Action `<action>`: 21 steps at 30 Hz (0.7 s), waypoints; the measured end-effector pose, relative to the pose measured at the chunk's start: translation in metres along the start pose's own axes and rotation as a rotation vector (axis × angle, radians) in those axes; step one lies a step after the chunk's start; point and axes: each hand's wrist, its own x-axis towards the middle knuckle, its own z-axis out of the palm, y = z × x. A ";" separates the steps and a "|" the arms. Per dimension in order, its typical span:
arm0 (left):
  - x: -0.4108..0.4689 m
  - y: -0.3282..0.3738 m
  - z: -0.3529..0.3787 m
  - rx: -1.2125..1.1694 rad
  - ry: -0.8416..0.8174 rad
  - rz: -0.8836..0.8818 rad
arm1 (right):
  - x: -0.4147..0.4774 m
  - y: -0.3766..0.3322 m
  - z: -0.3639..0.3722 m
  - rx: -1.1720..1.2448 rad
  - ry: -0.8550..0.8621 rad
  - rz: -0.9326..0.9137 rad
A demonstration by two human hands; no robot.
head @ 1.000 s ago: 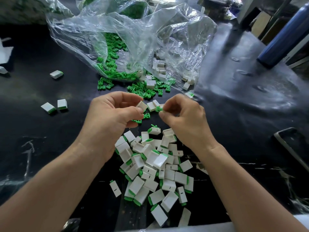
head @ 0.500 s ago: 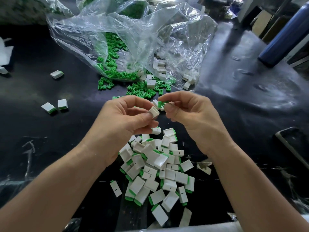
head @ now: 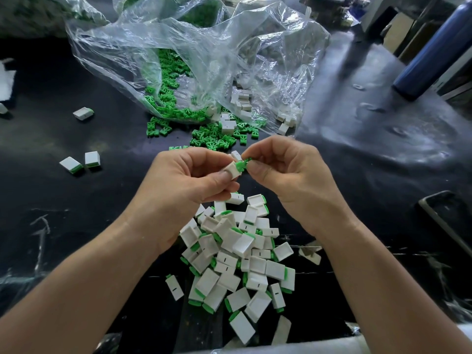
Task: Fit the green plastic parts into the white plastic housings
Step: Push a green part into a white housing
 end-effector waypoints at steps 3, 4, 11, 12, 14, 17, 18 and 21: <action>-0.001 0.000 0.000 0.022 -0.013 0.011 | 0.000 0.000 -0.001 -0.049 0.002 -0.010; -0.001 0.000 0.000 0.038 -0.017 0.019 | -0.001 0.001 -0.002 -0.066 0.000 -0.015; -0.003 -0.002 0.001 0.140 -0.019 0.070 | -0.001 0.004 -0.001 -0.145 -0.014 -0.024; -0.003 -0.003 0.001 0.127 -0.017 0.064 | -0.001 0.004 -0.001 -0.145 -0.009 -0.028; -0.003 -0.004 0.002 0.103 0.006 0.059 | -0.001 0.004 0.000 -0.152 0.007 -0.041; -0.004 -0.006 0.003 0.178 0.030 0.101 | -0.002 0.005 0.001 -0.200 0.007 -0.057; -0.005 -0.006 0.003 0.212 0.031 0.117 | -0.002 0.005 0.001 -0.209 0.001 -0.060; -0.005 -0.006 0.002 0.266 0.034 0.152 | -0.002 0.005 0.002 -0.202 0.008 -0.075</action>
